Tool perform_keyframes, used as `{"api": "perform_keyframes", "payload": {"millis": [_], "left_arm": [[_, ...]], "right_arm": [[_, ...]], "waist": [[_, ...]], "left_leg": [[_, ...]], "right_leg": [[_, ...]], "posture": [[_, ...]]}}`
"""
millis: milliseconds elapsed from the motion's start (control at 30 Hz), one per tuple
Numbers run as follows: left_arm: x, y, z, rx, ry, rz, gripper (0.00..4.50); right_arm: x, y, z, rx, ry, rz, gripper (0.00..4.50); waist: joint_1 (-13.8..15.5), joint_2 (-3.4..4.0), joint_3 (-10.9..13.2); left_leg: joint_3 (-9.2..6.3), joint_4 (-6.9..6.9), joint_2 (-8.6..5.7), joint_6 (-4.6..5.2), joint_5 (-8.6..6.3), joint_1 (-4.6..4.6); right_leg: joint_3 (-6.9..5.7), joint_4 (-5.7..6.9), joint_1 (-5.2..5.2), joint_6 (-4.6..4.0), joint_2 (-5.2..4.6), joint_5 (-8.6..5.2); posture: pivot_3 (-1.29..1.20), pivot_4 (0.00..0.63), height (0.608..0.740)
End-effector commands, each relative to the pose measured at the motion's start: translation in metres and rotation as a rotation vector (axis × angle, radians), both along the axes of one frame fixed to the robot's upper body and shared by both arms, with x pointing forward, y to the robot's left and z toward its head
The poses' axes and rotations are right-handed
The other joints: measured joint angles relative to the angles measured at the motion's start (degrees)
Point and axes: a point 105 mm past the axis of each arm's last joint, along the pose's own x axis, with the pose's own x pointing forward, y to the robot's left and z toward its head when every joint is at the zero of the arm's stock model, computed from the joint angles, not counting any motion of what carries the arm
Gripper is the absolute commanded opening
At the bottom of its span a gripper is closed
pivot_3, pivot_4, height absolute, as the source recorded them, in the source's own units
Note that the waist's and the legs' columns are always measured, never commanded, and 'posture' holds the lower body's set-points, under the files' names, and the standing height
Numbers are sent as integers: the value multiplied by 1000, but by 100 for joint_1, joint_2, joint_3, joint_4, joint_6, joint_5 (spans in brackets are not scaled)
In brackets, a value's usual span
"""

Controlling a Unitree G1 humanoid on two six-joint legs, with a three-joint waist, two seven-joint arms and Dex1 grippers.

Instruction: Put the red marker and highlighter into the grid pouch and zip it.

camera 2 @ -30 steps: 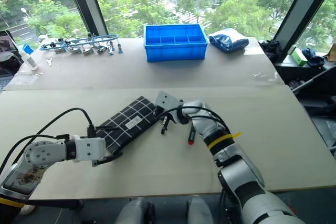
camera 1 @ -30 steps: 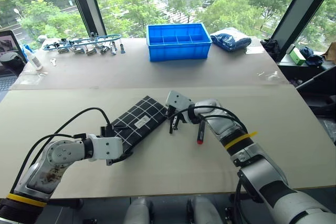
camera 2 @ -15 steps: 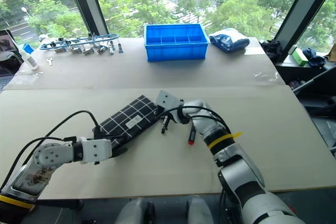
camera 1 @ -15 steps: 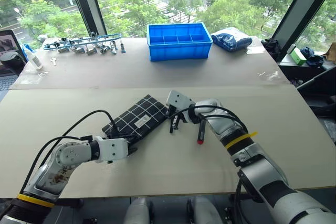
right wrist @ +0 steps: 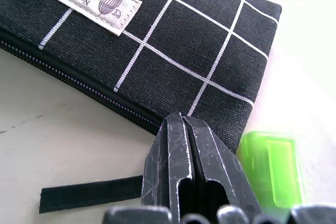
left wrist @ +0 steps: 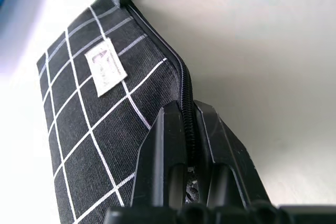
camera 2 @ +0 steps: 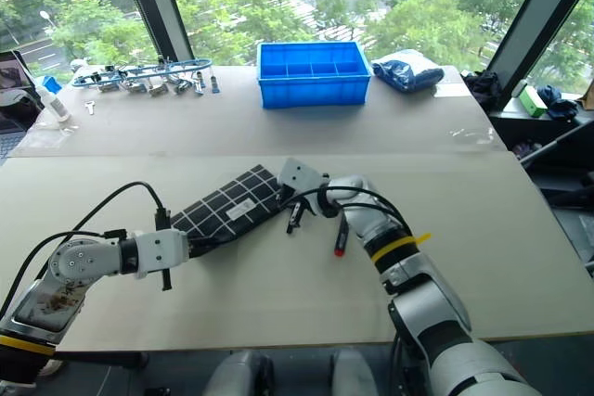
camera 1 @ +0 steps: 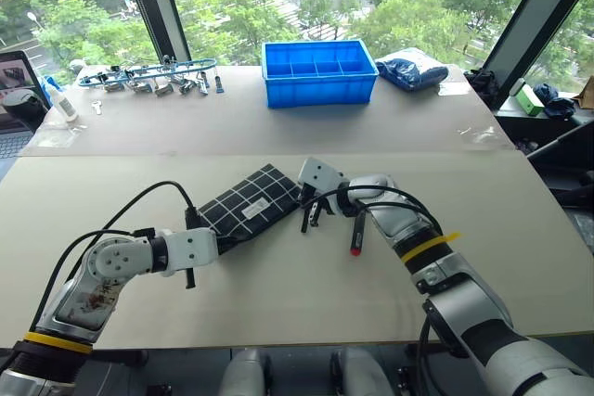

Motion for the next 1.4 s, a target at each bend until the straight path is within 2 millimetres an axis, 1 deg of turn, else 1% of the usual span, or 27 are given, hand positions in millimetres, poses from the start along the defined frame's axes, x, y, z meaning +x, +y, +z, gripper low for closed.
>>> {"api": "perform_keyframes", "payload": {"millis": [33,100,167,233,300,367,433,500,667,767,900,1033,1167,1233,1300,1367,1400], "left_arm": [[5,0,19,-131,-57,47,0],[6,-2,26,-204,-58,66,0],[6,-3,29,-246,-59,78,0],[3,-6,32,-285,-52,71,0],[0,-9,32,-303,-43,60,0],[-2,-9,31,-301,-35,56,0],[-3,-10,31,-296,-31,54,0],[-4,-10,31,-296,-28,51,0],[-3,-11,33,-292,-31,43,0],[-3,-12,34,-291,-34,39,0],[-2,-14,35,-291,-35,34,0],[-2,-15,37,-295,-38,32,0],[-2,-17,37,-296,-38,30,0],[-2,-18,37,-299,-36,29,0],[-3,-19,36,-298,-32,27,0],[-4,-20,35,-297,-30,26,0],[-4,-20,35,-297,-29,26,0]], "right_arm": [[-19,-9,40,114,-4,49,3802],[-28,-17,42,93,-7,49,3802],[-34,-21,35,64,11,40,3802],[-45,-22,19,4,34,41,3802],[-51,-21,3,-51,55,33,3802],[-49,-18,-11,-105,52,3,3802],[-41,-16,-16,-127,42,-39,3802],[-31,-16,-19,-160,14,-79,3802],[-15,-7,-19,-150,-6,-103,3802],[-10,1,-22,-151,-6,-101,3802],[-8,10,-30,-162,-2,-75,3802],[-3,13,-33,-171,-6,-75,3802],[2,15,-29,-165,-30,-75,2825],[4,16,-29,-162,-38,-75,2044],[4,17,-29,-161,-46,-64,1436],[1,20,-28,-157,-54,-42,665],[-1,21,-27,-155,-57,-29,376]], "waist": [[5,0,0],[14,0,0],[17,-1,0],[8,-1,0],[6,-2,0],[-22,-2,0],[-37,-3,1],[-35,-3,1],[-8,-4,1],[0,-3,1],[-1,-3,1],[-4,-3,1],[-7,-3,1],[-8,-3,1],[-8,-3,1],[-7,-3,1],[-7,-3,1]], "left_leg": [[-1,0,0,0,0,-1],[-4,-1,0,2,-1,-2],[-6,0,-1,3,-2,-5],[-4,0,-2,3,-2,-4],[-6,0,-3,3,-2,-4],[-5,0,-3,3,-2,-4],[-2,0,-5,3,-2,-2],[-3,1,-7,3,-1,0],[0,4,-11,3,-1,-2],[6,3,-12,3,-1,-4],[10,3,-12,3,-1,-4],[11,3,-11,2,-1,-4],[11,4,-11,2,-1,-4],[11,3,-10,2,-1,-4],[11,3,-10,2,-1,-3],[14,3,-10,2,-1,-4],[15,4,-11,2,-1,-4]], "right_leg": [[-2,-3,0,0,1,0],[-5,-4,1,0,2,0],[-5,-6,2,0,1,0],[-2,-9,2,2,0,1],[-2,-9,2,2,1,1],[-1,-8,1,2,3,1],[2,-6,-1,2,7,1],[3,-4,-1,2,11,1],[2,-7,0,2,10,1],[1,-8,1,2,10,1],[1,-7,1,2,10,1],[1,-6,0,2,10,1],[1,-6,0,2,11,1],[1,-6,0,2,12,1],[2,-5,1,2,11,1],[2,-6,0,2,11,1],[1,-5,1,2,11,1]], "posture": [[0,150,740],[0,150,740],[0,150,740],[0,150,740],[0,150,740],[0,150,740],[0,150,740],[0,150,740],[0,150,740],[0,150,740],[0,150,740],[0,150,740],[0,150,740],[0,150,740],[0,150,740],[0,150,740],[0,150,740]]}}
